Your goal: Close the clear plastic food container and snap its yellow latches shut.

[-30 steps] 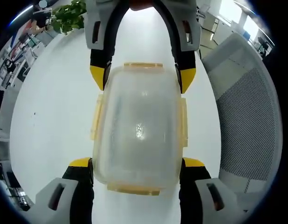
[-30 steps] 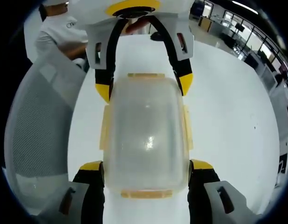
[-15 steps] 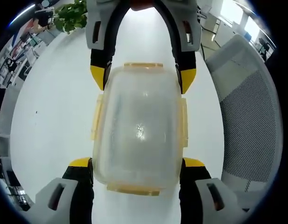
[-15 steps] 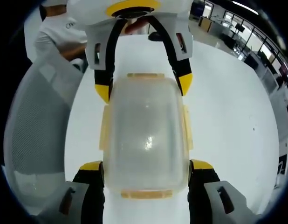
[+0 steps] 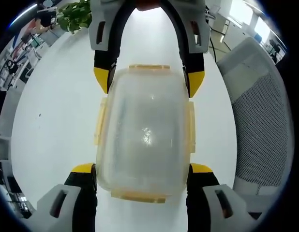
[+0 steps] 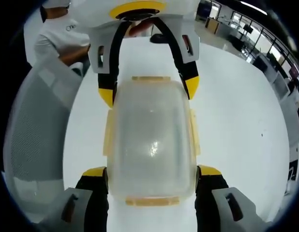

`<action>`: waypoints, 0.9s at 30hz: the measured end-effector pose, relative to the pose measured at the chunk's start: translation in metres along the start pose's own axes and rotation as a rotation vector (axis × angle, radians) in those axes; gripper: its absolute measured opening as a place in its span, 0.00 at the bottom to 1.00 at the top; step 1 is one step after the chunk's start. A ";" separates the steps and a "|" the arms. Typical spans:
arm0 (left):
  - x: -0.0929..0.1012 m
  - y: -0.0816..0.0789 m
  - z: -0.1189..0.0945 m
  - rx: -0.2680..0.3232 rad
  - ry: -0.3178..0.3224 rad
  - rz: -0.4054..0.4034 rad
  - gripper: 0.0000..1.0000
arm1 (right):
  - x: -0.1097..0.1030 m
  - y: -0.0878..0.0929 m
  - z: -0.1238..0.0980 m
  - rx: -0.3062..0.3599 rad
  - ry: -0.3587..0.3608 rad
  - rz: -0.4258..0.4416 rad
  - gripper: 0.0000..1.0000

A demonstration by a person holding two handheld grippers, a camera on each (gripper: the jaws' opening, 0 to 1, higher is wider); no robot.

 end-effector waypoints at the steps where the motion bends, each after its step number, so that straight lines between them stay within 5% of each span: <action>1: -0.001 0.000 0.000 -0.001 0.000 0.000 0.75 | 0.000 0.000 0.000 0.000 0.000 0.001 0.73; 27: -0.025 0.004 0.000 -0.017 -0.007 -0.004 0.76 | 0.025 -0.006 0.000 0.009 0.002 -0.001 0.73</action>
Point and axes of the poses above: the point that each gripper's makers call its tool centre point, and the gripper's own axes: z roughly forward along the fingers, x roughly to its right, y roughly out of its underside, the point moved 1 cm from there along -z, roughly backward along the fingers, and after that the axes turned 5 degrees about -x, right-handed, at the moved point
